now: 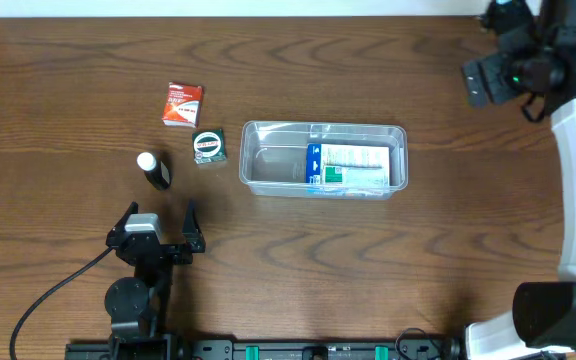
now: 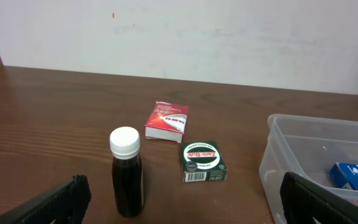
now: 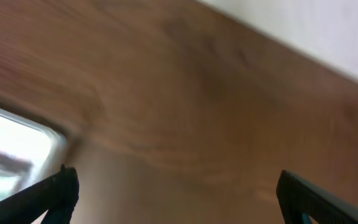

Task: Pack container
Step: 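Release the Panadol box and retract the right arm to the side, then reach the left gripper to the red-and-white medicine box and grasp it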

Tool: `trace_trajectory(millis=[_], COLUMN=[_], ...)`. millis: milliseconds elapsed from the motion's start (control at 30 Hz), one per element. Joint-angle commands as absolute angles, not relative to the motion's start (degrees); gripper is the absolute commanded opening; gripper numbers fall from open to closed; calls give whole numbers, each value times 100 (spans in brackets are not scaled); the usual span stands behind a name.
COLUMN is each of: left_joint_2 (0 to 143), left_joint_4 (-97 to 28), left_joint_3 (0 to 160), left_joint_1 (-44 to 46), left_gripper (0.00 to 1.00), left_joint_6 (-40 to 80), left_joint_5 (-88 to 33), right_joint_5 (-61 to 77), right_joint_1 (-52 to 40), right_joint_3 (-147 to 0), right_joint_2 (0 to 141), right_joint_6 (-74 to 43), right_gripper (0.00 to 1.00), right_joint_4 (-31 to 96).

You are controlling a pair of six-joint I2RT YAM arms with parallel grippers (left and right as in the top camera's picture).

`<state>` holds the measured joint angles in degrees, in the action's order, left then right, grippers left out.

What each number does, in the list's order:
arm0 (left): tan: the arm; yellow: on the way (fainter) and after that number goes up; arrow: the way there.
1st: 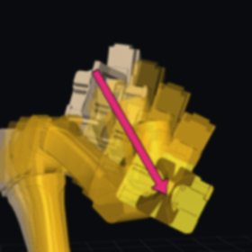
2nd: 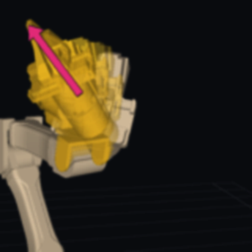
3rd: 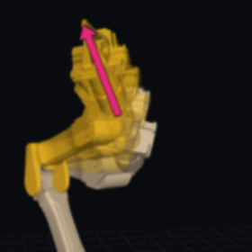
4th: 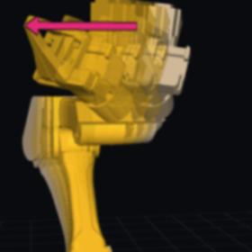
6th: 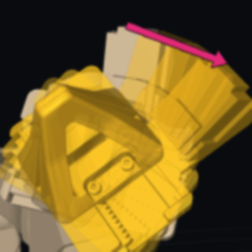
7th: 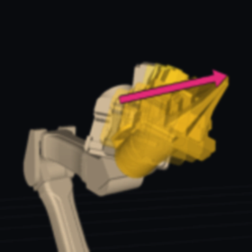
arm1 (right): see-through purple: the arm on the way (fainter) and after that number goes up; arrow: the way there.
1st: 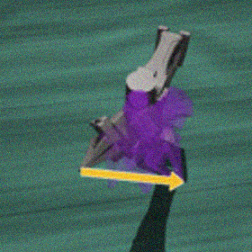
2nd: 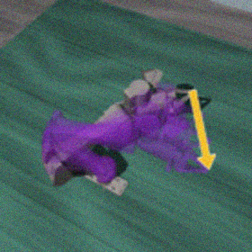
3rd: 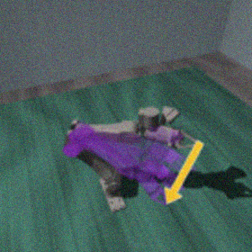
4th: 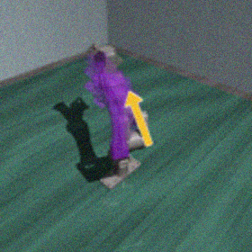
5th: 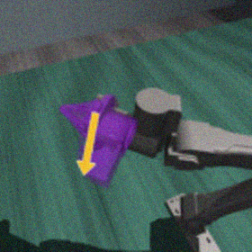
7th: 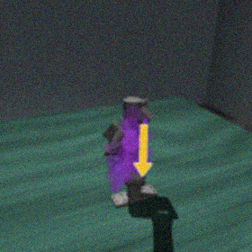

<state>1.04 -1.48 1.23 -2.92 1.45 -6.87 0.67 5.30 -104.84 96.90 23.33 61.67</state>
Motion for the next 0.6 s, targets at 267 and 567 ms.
trace_trajectory(millis=[267,567], left_joint_2=[104,1004], left_joint_4=[110,-1750], left_joint_3=[49,2606], left_joint_1=[-320,-320], left_gripper=[98,98], left_joint_6=[840,1374], left_joint_5=[-405,-443], right_joint_5=[25,25], right_joint_1=[904,904], right_joint_3=[-10471,-10471], right_joint_2=[9677,9677], right_joint_6=[2102,2102], right_gripper=[99,99], right_joint_4=[6307,6305])
